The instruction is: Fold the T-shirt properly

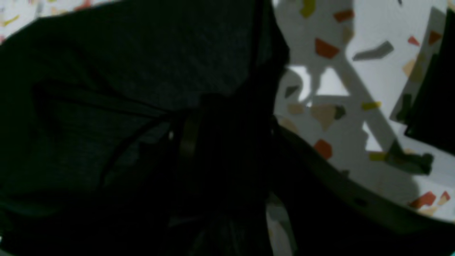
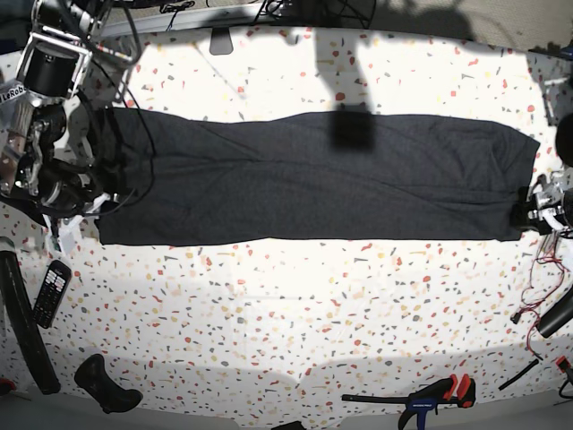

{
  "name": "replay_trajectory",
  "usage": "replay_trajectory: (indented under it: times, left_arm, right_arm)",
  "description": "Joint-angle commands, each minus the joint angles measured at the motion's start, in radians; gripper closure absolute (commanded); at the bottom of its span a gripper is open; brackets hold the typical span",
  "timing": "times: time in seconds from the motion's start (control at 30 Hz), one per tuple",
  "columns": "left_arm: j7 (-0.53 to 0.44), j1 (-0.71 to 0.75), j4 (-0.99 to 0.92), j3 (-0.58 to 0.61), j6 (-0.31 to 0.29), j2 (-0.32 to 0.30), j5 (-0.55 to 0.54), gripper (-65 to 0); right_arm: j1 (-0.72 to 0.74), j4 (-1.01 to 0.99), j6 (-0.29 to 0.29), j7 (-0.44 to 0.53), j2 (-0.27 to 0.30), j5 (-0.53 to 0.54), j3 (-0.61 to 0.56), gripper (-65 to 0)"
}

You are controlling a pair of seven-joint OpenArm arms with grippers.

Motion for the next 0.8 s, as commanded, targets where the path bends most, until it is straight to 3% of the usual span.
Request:
replay_trajectory:
  times: [0.0, 0.37, 0.5, 0.77]
  left_arm:
    - [-0.004, -0.020, -0.007, -0.006, -0.018, -0.025, -0.015, -32.2]
    - [-0.055, -0.015, -0.125, -0.006, -0.031, -0.025, -0.011, -32.2]
    - [-0.145, -0.016, -0.125, -0.006, -0.026, -0.026, 0.066, -32.2]
    - [0.004, -0.021, -0.017, -0.006, -0.014, -0.084, -0.119, -32.3]
  right_arm:
    - [0.022, 0.016, 0.003, 0.014, 0.027, 0.008, 0.006, -22.7]
    - [0.022, 0.016, 0.003, 0.008, 0.037, 0.008, 0.006, -22.7]
    - [0.022, 0.016, 0.003, 0.008, 0.037, 0.008, 0.006, -22.7]
    - [0.022, 0.016, 0.003, -0.003, 0.037, 0.008, 0.006, -22.7]
